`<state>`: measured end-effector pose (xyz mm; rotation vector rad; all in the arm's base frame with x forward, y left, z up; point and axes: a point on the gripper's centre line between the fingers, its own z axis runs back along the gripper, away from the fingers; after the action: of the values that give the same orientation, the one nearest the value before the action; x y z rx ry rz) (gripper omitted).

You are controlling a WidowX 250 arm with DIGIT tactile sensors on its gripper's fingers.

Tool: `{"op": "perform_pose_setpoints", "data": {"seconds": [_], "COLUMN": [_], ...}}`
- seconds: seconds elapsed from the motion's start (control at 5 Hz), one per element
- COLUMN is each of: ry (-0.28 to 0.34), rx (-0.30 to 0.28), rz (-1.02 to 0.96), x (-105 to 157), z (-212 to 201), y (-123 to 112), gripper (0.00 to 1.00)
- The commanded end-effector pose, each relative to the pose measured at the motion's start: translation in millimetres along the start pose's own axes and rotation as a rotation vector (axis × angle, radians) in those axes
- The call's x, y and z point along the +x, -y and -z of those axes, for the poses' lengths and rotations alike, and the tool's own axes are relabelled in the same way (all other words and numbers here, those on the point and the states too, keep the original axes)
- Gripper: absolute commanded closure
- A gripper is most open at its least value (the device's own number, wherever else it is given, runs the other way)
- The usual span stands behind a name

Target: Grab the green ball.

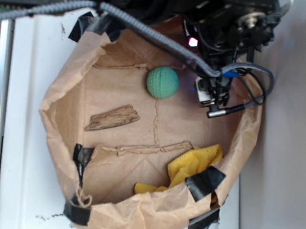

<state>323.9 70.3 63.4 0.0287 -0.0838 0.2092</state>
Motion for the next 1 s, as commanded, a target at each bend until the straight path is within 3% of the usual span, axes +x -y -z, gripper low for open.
{"op": "perform_pose_setpoints", "data": {"seconds": [0.0, 0.2, 0.6, 0.8], "ry": [0.024, -0.004, 0.007, -0.012], "rx": [0.029, 0.033, -0.008, -0.032], "rz": [0.044, 0.068, 0.065, 0.091], "x": [-26, -28, -11, -20], "z": [-5, -1, -3, -2], "y": [7, 4, 7, 7], "gripper": [0.00, 0.00, 0.00, 0.00]}}
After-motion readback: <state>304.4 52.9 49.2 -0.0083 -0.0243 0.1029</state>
